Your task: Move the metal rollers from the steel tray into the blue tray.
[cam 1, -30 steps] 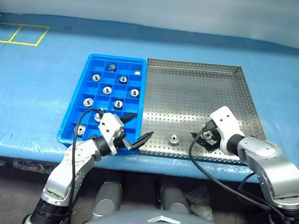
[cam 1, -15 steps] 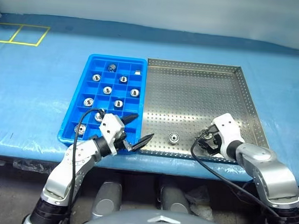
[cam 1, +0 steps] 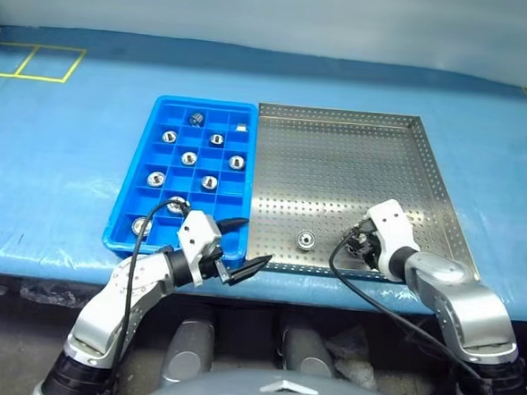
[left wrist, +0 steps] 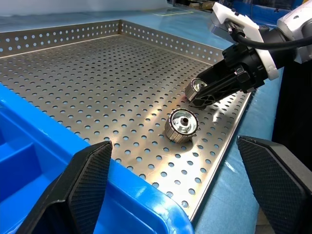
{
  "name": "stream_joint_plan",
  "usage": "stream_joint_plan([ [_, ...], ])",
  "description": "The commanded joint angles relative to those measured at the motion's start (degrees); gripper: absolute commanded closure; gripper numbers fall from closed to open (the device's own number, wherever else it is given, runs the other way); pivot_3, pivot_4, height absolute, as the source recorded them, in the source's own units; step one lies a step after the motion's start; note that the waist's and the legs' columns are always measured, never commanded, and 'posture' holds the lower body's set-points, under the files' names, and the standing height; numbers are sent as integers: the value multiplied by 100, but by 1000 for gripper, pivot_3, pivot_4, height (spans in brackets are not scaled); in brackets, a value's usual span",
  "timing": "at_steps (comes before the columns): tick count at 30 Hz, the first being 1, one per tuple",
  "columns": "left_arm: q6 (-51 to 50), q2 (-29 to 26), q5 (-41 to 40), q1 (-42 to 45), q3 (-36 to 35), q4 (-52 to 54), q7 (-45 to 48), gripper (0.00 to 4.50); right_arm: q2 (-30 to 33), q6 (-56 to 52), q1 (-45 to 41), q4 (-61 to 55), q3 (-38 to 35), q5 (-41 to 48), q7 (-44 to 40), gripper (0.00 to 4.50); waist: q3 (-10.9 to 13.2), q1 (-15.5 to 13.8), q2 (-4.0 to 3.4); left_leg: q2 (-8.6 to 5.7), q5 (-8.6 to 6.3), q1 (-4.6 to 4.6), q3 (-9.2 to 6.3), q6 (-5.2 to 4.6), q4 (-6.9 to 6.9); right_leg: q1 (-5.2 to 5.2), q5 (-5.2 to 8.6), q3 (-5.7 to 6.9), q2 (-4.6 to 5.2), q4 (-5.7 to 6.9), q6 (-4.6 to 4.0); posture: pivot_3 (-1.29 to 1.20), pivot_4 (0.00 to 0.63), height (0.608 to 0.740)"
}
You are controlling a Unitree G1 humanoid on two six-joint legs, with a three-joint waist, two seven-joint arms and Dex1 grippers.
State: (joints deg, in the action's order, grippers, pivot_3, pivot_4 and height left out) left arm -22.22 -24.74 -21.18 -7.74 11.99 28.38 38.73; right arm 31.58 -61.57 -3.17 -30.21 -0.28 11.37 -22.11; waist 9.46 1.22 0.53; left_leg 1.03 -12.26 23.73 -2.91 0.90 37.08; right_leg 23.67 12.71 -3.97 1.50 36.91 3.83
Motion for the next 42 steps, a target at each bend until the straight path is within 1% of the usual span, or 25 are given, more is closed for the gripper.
stream_joint_plan([
  [1, 165, 80, -106, -143, -246, 232, -144, 0, -174, 351, -833, -451, 339, -166, 211, 2665, 2, 11, 1, 4, 0, -3, 2, 0, -2, 3, -8, 0, -5, 2, -2, 102, 150, 740],
  [5, 241, 97, -135, -372, -483, 343, -277, 0, -644, 460, -1575, -294, 928, -180, 265, 2665, 3, -61, 8, 15, -2, -2, -17, 0, -20, 5, -8, 13, -24, 2, -11, 136, 150, 740],
  [7, 324, 125, -150, -609, -705, 467, -420, 0, -962, 619, -1935, -57, 1336, -184, 212, 2665, 4, -90, 9, 12, -7, 1, -20, -1, -32, 8, -5, 13, -24, 2, -18, 167, 150, 740],
  [10, 370, 138, -144, -851, -910, 603, -561, 0, -1188, 826, -2208, 266, 1685, -224, 104, 2665, 5, -156, 10, 6, -14, 2, -19, -2, -48, 10, -4, 13, -15, -5, -22, 217, 150, 740],
  [13, 427, 107, -165, -1277, -1221, 841, -676, 0, -1400, 1142, -2468, 740, 2107, -310, -38, 2665, 6, -268, 12, 1, -18, 2, -18, -2, -56, 10, -2, 14, -10, -11, -23, 279, 150, 740],
  [15, 428, 119, -164, -1451, -1307, 972, -738, 0, -1501, 1282, -2540, 947, 2235, -321, -127, 2665, 7, -347, 13, 2, -19, 0, -18, -1, -60, 11, 2, 15, -10, -12, -27, 303, 150, 740],
  [19, 431, 180, -145, -1673, -1323, 1151, -851, 0, -1653, 1445, -2531, 1255, 2505, -339, -348, 2665, 9, -510, 17, 4, -18, -1, -23, 0, -56, 10, 6, 25, -10, -9, -32, 333, 150, 740],
  [23, 426, 222, -103, -1741, -1257, 1219, -914, 0, -1693, 1473, -2437, 1429, 2726, -356, -520, 2665, 9, -607, 16, 6, -18, -3, -21, 0, -52, 9, 6, 25, -10, -8, -32, 340, 150, 740],
  [27, 420, 240, -96, -1719, -1213, 1209, -925, 0, -1584, 1356, -2404, 1624, 2932, -433, -652, 2665, 9, -667, 16, 6, -19, -3, -20, 1, -54, 9, 7, 27, -11, -8, -33, 339, 150, 740],
  [33, 413, 236, -90, -1608, -1092, 1145, -885, 0, -1459, 981, -2494, 1695, 3019, -676, -600, 2665, 6, -682, 16, 7, -19, -8, -20, 2, -54, 7, 7, 27, -11, -9, -33, 314, 150, 740],
  [35, 413, 220, -104, -1589, -1069, 1122, -850, 0, -1336, 849, -2528, 1602, 3075, -714, -680, 1941, 6, -682, 15, 7, -19, -9, -19, 2, -53, 6, 7, 27, -10, -8, -33, 303, 150, 740],
  [37, 415, 211, -114, -1579, -1059, 1102, -825, 0, -1233, 779, -2534, 1476, 3123, -732, -746, 1333, 5, -688, 14, 6, -19, -9, -18, 3, -52, 7, 7, 27, -8, -9, -33, 298, 150, 740],
  [40, 417, 183, -115, -1480, -1038, 1005, -755, 0, -1169, 701, -2435, 1033, 2844, -720, -584, 372, 5, -694, 16, 3, -20, -5, -18, 3, -54, 8, 7, 27, -4, -14, -33, 266, 150, 740],
  [42, 410, 156, -111, -1392, -1016, 938, -697, 0, -1163, 653, -2330, 748, 2550, -644, -509, 372, 5, -695, 15, 2, -20, 1, -19, 3, -54, 11, 7, 27, -4, -15, -33, 245, 150, 740],
])
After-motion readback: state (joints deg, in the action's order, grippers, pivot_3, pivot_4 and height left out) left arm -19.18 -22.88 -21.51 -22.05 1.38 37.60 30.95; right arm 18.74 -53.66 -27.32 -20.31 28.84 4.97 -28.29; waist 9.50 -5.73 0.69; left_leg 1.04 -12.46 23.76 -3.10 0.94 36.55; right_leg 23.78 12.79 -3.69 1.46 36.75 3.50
